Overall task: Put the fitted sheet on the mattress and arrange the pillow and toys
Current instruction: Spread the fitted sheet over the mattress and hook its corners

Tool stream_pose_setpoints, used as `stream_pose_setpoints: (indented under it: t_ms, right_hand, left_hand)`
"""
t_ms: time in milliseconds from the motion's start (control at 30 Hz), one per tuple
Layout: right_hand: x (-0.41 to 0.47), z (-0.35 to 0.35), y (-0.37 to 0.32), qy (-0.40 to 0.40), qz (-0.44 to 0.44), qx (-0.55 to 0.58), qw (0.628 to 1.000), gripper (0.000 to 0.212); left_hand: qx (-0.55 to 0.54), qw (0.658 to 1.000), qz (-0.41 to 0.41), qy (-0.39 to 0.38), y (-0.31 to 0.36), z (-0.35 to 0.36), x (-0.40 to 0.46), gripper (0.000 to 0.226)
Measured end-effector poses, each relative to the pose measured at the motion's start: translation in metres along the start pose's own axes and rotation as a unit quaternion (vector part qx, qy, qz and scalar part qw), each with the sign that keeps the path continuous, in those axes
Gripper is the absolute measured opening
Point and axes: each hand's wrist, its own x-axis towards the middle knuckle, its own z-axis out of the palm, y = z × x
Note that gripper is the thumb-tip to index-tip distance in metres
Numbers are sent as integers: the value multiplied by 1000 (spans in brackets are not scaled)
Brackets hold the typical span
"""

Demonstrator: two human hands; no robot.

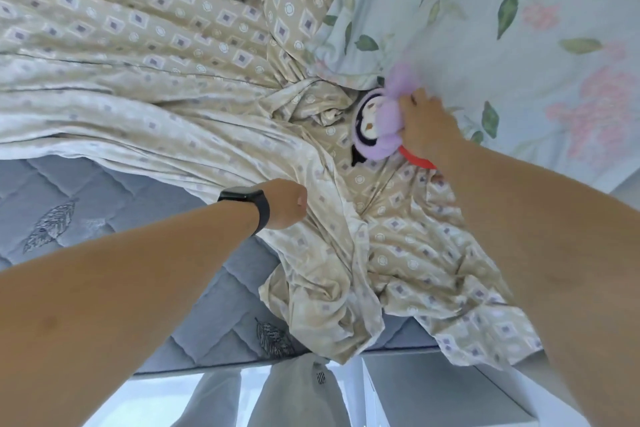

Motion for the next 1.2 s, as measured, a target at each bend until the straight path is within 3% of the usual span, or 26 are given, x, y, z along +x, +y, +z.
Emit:
stream_pose_setpoints:
  t_ms: [67,133,167,233,300,367,500,567,667,733,833,900,1033,1133,1200]
  right_hand:
    - [-12,41,-7,-89,-48,-9,995,19]
    - [-8,86,-5,-25,-93,-15,995,39]
    - [-15,95,-10,1,-75,-28,997,42]
    - [-37,65,-36,-38,15,2,999,45]
    - [-50,45,-58,-17,94,-25,995,38]
    - [-53,38,-80,-20,76,16,997,28]
    - [-61,62,-132,-121,27,51,991,24]
    - [-68,82,-152,-212,73,123,967,36]
    - [-79,102,-170,-307,209,257,892,65]
    - [-88,104,-178,-335,245,318,852,51]
    - [-104,98,-186,-328,264,359,833,31]
    - [-119,92,-195,-312,265,367,836,29]
    - [-137,77,-202,-320,205,221,898,36]
    - [-133,86,-202,-369,229,182,882,51]
    - [-135,89,-209,-394,214,182,875,43]
  left_hand:
    - [7,1000,-2,-9,2,5,0,32]
    - [8,1000,9,-14,2,7,-1,32]
    - [5,1000,14,-17,1,9,-3,32]
    - [3,1000,16,-12,-5,10,-5,30]
    - [0,1000,8,6,-11,11,-4,26]
    - [-15,1000,1,19,-16,13,-5,26]
    - [-32,999,-3,24,-25,24,-13,31]
    - [-39,999,-9,29,-34,33,-17,31]
    - [-61,997,-26,37,-53,51,-24,30]
    - [-65,997,-37,32,-66,65,-32,30]
    - [-61,996,-57,13,-83,82,-44,31]
    - [-69,996,-62,13,-91,89,-58,33]
    - [-73,996,-43,32,-96,103,-86,17]
    - [-83,995,-17,56,-108,116,-88,14]
    - [-84,995,-31,36,-125,132,-89,22]
